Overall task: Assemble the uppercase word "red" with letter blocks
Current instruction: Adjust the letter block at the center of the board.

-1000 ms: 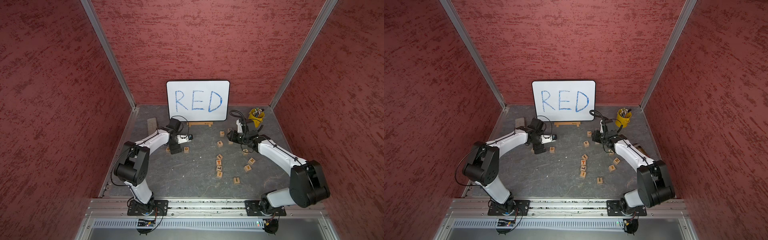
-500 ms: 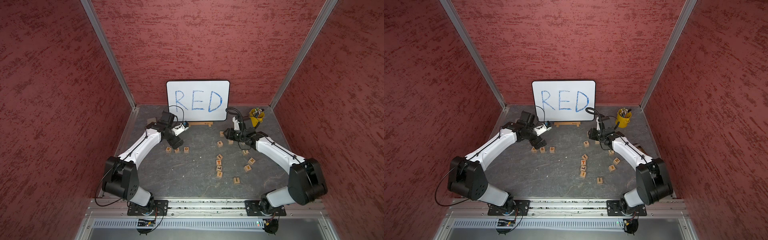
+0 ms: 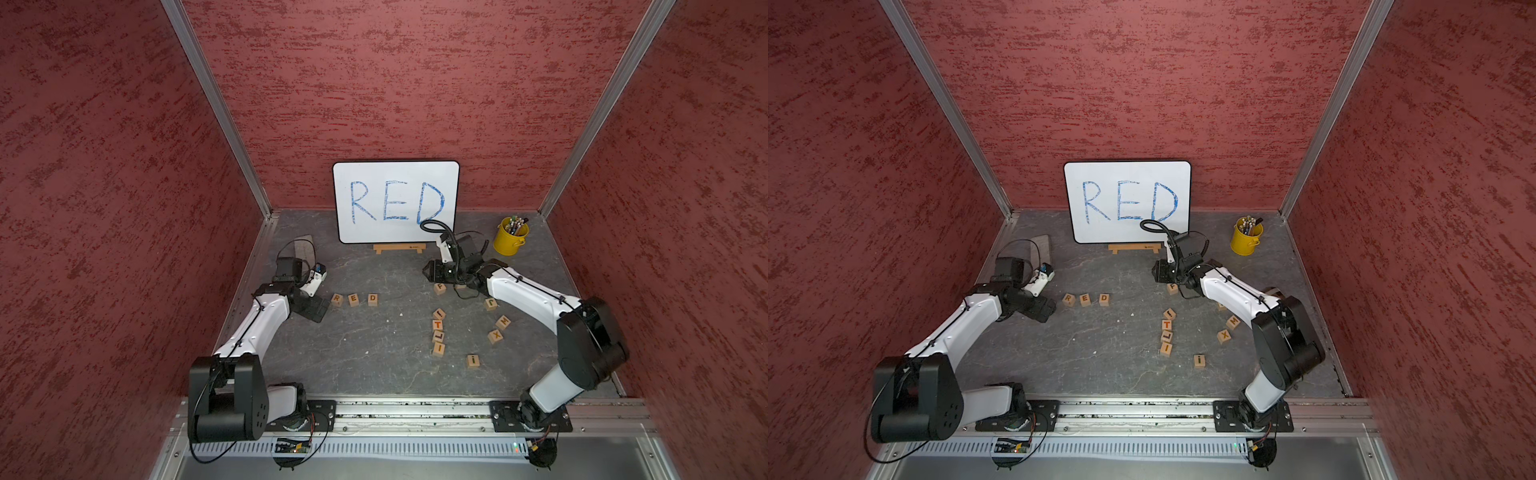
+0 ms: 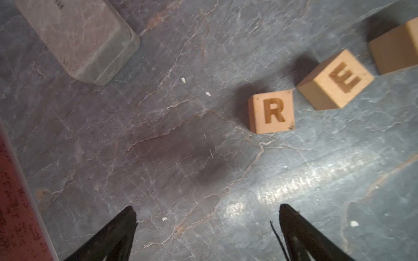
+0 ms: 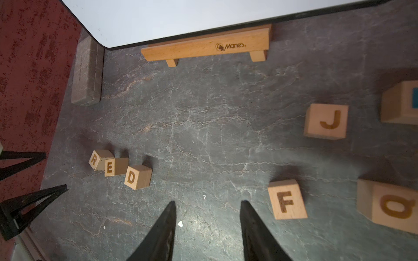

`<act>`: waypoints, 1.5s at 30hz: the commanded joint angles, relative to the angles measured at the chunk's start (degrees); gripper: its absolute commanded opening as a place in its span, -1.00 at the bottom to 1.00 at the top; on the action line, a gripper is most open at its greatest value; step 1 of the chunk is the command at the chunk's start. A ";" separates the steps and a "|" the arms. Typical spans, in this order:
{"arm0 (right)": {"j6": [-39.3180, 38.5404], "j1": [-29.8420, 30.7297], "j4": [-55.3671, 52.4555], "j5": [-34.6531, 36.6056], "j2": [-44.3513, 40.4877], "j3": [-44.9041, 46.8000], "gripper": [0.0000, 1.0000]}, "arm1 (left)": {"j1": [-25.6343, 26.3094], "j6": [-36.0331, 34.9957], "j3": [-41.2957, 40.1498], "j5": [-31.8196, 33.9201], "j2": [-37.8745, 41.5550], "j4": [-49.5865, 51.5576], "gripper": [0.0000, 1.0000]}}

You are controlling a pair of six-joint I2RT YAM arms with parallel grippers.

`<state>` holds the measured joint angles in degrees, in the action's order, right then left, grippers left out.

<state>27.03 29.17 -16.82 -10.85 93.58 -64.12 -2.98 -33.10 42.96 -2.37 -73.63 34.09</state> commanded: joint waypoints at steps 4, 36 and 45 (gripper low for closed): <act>0.85 0.54 1.19 1.26 0.29 -1.05 -0.05 | -1.39 0.01 2.07 3.77 -6.89 -8.35 0.98; -0.37 0.49 0.17 2.76 -0.86 0.22 -0.05 | 4.17 3.69 4.91 1.67 -14.11 -8.68 0.98; -0.54 0.54 0.12 3.02 -1.43 0.92 -0.05 | 4.02 3.46 3.86 3.71 -12.70 -9.89 1.00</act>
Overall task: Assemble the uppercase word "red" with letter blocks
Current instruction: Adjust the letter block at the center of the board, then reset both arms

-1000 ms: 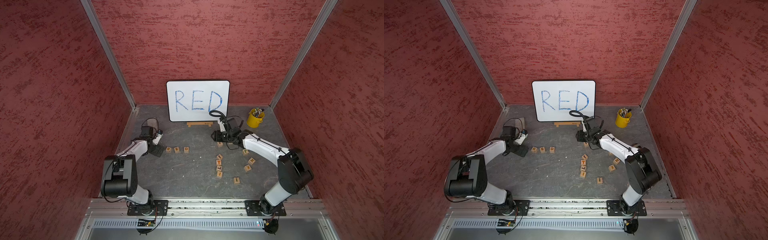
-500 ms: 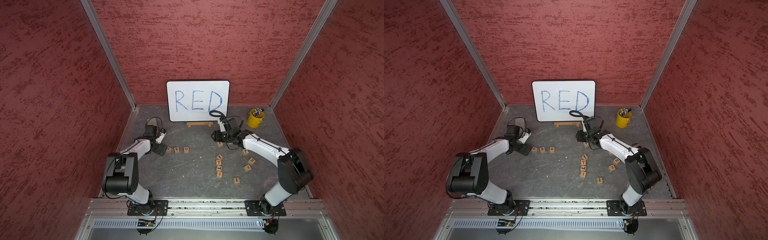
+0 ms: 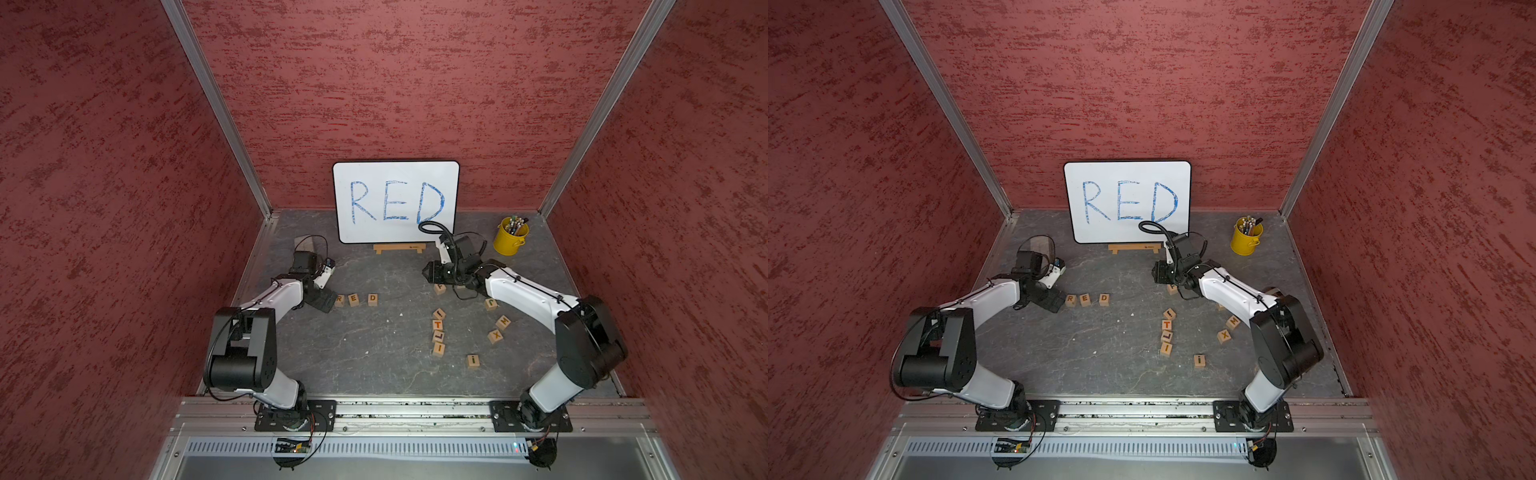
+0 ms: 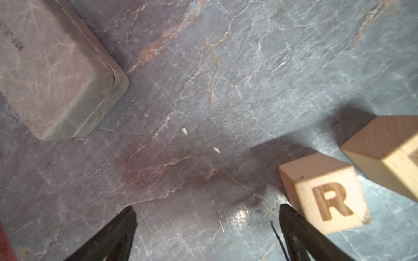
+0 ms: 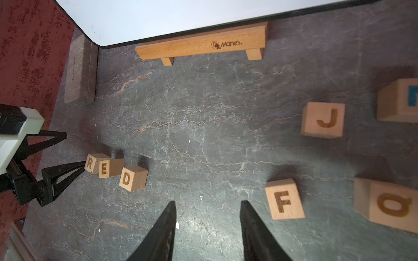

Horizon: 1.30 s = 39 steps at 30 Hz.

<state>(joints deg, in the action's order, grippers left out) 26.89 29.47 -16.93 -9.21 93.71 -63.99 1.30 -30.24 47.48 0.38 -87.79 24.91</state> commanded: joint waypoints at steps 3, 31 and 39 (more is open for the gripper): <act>-0.44 0.21 1.10 2.20 -2.30 1.31 -0.05 | -2.23 1.11 0.61 0.48 2.18 -0.12 0.99; -17.23 -0.14 44.63 26.69 -21.04 27.25 0.98 | -10.48 30.01 -24.53 -18.60 41.43 -28.99 0.99; -19.35 -3.81 46.70 25.05 -25.28 33.58 0.98 | -12.68 31.55 -35.69 -21.75 39.34 -43.54 0.99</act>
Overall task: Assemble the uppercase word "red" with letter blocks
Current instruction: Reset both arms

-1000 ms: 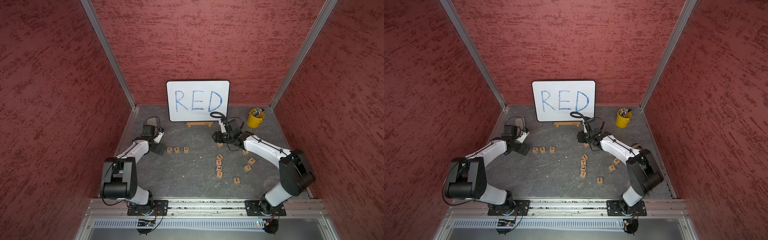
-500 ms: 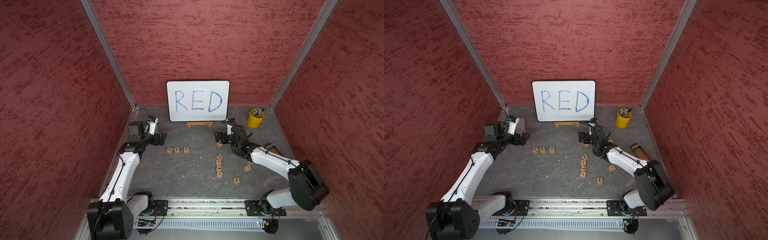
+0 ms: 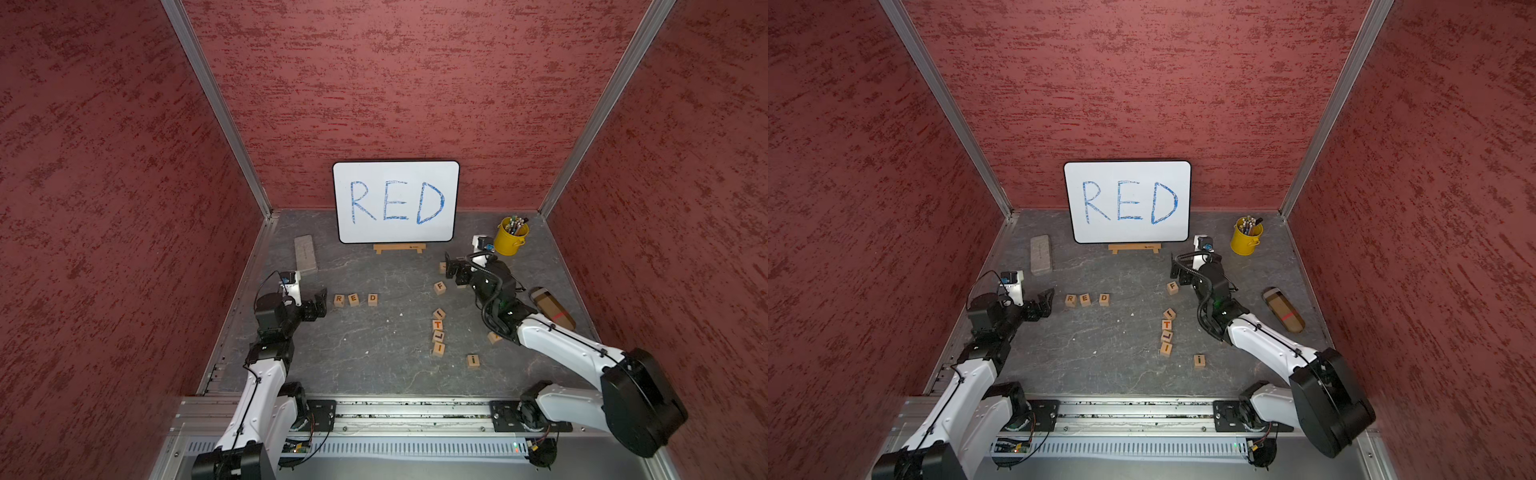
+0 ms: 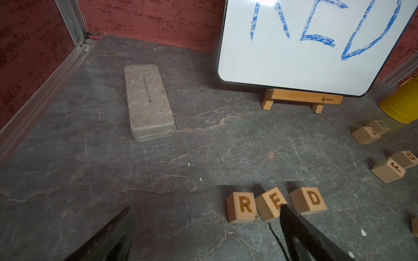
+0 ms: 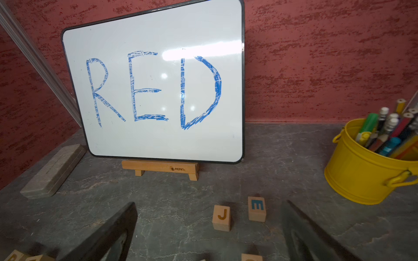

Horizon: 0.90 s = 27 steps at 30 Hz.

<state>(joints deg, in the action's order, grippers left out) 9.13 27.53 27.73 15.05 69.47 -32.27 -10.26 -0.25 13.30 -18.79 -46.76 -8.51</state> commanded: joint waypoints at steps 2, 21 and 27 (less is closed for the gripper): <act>-2.44 -2.97 2.78 0.99 -1.39 3.08 0.98 | -2.74 1.38 -1.85 -3.99 -3.92 -14.09 0.99; -5.73 -15.49 17.39 2.41 -7.65 16.31 0.98 | -2.74 7.97 1.89 0.47 -34.28 -49.29 0.99; -5.38 -21.68 30.32 0.75 -0.26 18.97 0.98 | 1.27 3.54 3.84 1.97 -36.91 -47.96 0.99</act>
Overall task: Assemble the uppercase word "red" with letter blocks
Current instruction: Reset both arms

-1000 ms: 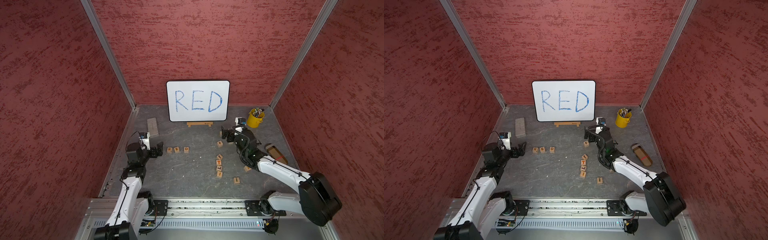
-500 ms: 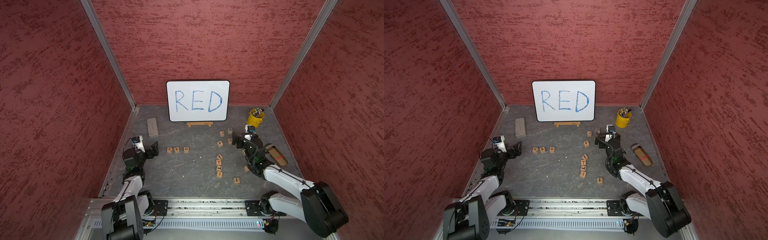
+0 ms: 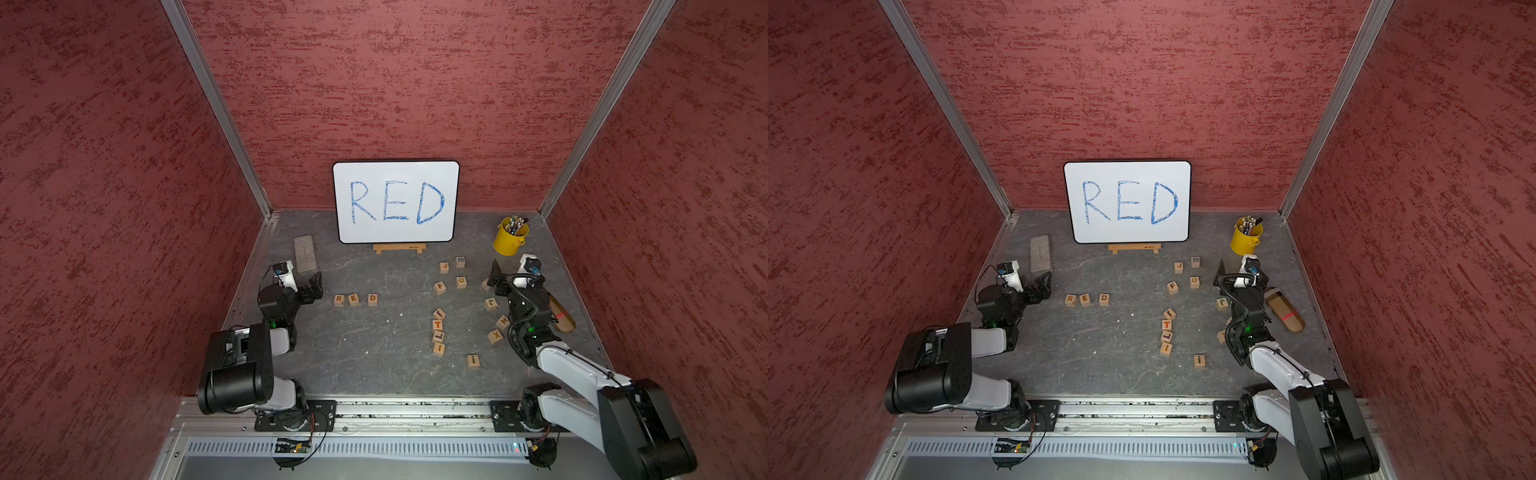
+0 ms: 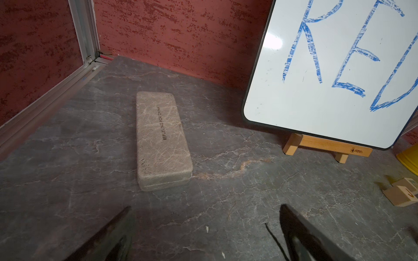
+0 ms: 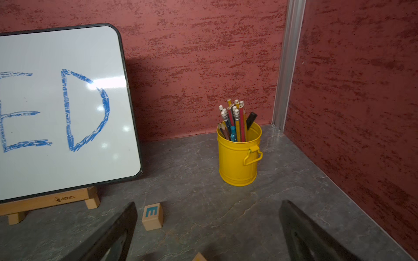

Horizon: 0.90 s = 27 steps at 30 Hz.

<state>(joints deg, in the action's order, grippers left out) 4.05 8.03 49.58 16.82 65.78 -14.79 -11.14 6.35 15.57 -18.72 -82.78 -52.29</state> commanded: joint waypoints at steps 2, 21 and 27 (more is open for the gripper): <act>-1.64 -3.86 7.24 -2.92 6.94 -0.22 0.98 | 5.29 -5.88 0.68 5.22 -4.69 -8.56 0.99; 0.45 -11.99 29.63 -11.13 22.17 4.18 0.98 | 4.98 -4.94 4.48 6.35 -4.87 -1.85 0.99; 0.36 -11.99 31.83 -11.09 22.18 5.48 0.99 | 4.93 -4.94 4.47 6.35 -4.84 -1.85 0.99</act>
<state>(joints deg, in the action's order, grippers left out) 4.27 -3.95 75.75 7.03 87.99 -10.13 -6.39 2.07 19.44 -12.93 -87.46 -54.52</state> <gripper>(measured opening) 0.992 0.995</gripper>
